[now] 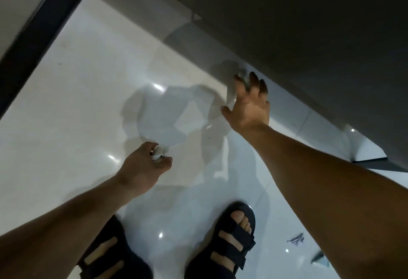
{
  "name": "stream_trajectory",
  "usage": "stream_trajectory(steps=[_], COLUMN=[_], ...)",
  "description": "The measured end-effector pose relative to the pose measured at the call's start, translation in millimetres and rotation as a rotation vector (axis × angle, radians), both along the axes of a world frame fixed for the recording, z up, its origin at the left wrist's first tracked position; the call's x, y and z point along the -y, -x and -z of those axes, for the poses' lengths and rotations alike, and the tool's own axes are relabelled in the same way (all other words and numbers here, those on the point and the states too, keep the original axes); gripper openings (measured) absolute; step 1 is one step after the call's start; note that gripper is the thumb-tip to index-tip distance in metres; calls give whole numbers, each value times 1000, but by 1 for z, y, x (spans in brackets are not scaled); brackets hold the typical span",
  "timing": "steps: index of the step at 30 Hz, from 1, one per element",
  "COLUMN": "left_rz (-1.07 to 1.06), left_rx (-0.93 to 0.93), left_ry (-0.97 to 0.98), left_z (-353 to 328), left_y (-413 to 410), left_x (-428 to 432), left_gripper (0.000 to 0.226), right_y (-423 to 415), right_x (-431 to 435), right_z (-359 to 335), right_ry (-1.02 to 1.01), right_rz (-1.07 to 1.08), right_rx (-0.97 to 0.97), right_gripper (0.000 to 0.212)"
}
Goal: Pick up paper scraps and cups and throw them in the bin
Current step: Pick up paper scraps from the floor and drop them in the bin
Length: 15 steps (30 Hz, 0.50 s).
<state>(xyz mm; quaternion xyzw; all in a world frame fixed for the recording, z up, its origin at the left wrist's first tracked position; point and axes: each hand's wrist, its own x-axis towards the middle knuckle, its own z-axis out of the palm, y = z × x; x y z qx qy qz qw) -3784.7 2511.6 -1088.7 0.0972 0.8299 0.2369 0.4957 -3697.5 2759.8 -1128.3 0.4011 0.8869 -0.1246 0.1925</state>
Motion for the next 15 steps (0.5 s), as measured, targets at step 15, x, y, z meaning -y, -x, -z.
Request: stream_trajectory(steps=[15], left_rz=[9], left_rx=[38], left_ry=[-1], left_z=[-46], left_y=[18], left_x=[17], left_gripper=[23], right_y=[-23], right_x=[88], right_z=[-43], right_ry=[208], right_rz=[-93], right_rx=[-207], right_gripper=[33])
